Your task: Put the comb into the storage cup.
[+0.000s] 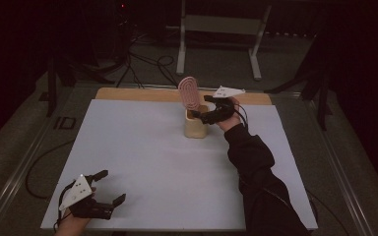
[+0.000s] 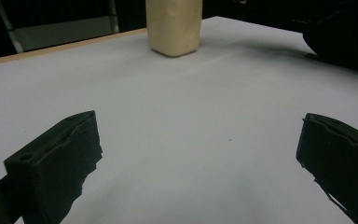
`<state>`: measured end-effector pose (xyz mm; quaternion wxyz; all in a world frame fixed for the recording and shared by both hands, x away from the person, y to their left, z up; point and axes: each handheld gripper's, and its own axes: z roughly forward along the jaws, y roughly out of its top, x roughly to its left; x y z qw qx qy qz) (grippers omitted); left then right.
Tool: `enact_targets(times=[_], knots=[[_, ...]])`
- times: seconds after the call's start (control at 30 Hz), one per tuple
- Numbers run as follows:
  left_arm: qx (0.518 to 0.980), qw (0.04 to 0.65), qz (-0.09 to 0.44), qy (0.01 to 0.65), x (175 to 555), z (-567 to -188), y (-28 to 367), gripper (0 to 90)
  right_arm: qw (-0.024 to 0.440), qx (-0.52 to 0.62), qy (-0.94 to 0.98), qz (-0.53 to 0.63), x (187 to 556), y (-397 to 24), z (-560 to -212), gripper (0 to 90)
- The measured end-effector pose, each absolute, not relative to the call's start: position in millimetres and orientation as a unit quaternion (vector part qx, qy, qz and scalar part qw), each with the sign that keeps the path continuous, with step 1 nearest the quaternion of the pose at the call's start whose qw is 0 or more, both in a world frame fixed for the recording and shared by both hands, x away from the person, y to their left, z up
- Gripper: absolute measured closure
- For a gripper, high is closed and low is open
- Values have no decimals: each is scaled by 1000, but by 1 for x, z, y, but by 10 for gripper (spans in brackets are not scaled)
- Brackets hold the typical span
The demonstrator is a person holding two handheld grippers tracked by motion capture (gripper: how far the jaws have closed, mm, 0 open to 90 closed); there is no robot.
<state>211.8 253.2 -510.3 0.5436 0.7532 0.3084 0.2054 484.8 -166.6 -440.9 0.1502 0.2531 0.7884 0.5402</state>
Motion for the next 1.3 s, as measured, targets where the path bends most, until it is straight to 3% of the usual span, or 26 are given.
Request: enact_targets(times=[1.3], knots=[[751, 544, 210, 309, 210, -509, 253, 0, 195, 253, 805, 500, 433, -178, -402, 83]])
